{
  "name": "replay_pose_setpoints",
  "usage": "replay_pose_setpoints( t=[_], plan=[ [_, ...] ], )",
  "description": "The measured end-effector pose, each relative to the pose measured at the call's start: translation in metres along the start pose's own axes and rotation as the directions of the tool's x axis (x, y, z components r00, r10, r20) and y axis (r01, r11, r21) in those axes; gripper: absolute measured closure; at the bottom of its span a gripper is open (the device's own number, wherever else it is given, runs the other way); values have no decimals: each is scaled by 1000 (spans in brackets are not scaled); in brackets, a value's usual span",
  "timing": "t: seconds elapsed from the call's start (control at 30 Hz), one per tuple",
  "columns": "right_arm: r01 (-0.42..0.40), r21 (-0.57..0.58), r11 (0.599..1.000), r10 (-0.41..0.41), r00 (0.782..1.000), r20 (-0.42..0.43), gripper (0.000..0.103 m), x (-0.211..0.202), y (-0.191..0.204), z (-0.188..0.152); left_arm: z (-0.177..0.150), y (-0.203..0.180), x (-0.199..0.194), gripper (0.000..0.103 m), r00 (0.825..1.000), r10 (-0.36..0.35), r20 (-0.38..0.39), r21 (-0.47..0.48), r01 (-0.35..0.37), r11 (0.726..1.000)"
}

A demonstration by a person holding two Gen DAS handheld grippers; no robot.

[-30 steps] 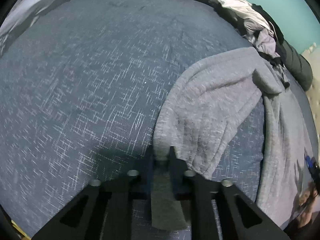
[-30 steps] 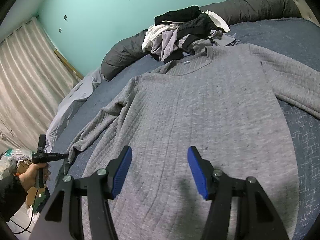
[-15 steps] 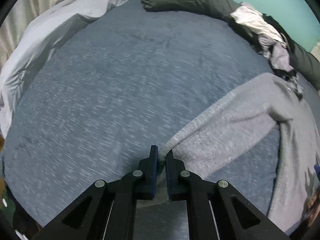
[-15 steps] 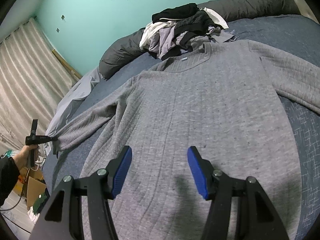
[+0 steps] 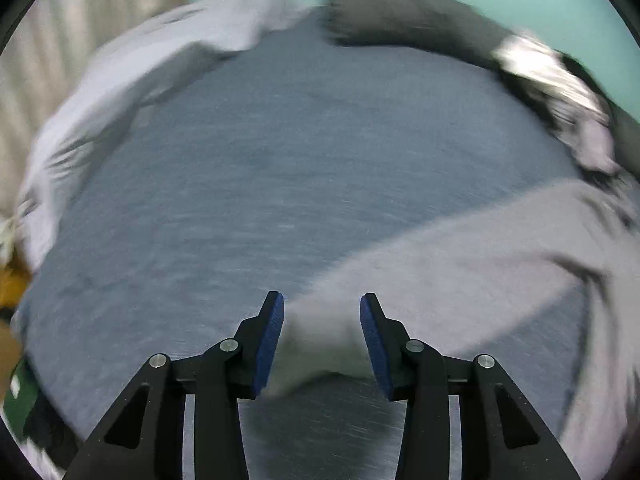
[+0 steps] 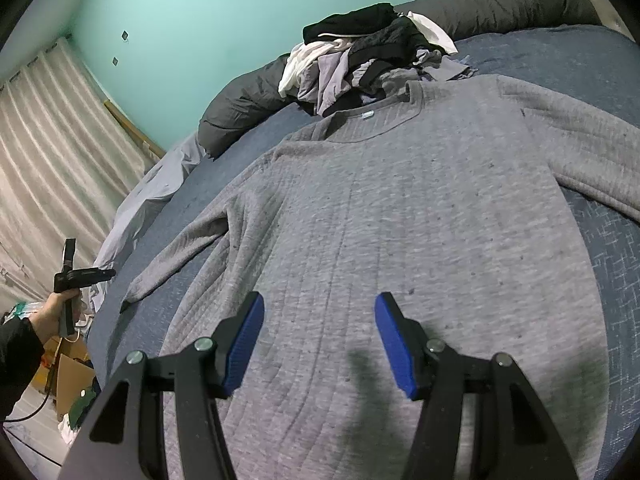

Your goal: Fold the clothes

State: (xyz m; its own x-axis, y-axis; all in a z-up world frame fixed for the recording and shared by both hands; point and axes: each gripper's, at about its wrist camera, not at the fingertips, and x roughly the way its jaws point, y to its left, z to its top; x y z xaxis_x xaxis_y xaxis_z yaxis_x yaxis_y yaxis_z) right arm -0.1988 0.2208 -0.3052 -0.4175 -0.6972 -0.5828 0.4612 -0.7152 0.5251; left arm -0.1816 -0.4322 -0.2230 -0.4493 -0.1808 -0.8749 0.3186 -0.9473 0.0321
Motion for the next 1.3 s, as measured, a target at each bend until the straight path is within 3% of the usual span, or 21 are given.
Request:
replay_pose_setpoints(
  t=[0.17, 0.33, 0.67, 0.73, 0.8, 0.9, 1.17, 1.3],
  plan=[
    [-2, -2, 1000, 2, 1000, -1, 44, -1, 2, -3, -16, -54, 21, 59, 995, -77, -65, 147, 86, 985],
    [-5, 8, 1000, 5, 1000, 9, 44, -4, -1, 0, -21, -96, 42, 59, 994, -75, -76, 228, 90, 969],
    [-2, 19, 1000, 2, 1000, -9, 44, 3, -7, -2, -27, -108, 79, 59, 990, -76, -117, 230, 101, 968],
    [-1, 21, 1000, 2, 1000, -10, 44, 4, -8, -3, -31, -109, 81, 66, 990, -81, -113, 233, 106, 967],
    [-1, 22, 1000, 1, 1000, -13, 44, 5, -8, -3, -32, -106, 81, 88, 990, -90, -108, 218, 112, 970],
    [0, 19, 1000, 0, 1000, -18, 44, 6, -7, -4, -27, -101, 86, 99, 989, -102, -107, 222, 124, 967],
    [-4, 19, 1000, 5, 1000, -19, 44, 8, -7, -4, -40, -92, 67, 101, 987, -131, -90, 317, 153, 936],
    [-8, 18, 1000, 8, 1000, -20, 44, 7, -6, -4, -57, -91, 79, 103, 983, -115, -146, 355, 161, 921]
  ],
)
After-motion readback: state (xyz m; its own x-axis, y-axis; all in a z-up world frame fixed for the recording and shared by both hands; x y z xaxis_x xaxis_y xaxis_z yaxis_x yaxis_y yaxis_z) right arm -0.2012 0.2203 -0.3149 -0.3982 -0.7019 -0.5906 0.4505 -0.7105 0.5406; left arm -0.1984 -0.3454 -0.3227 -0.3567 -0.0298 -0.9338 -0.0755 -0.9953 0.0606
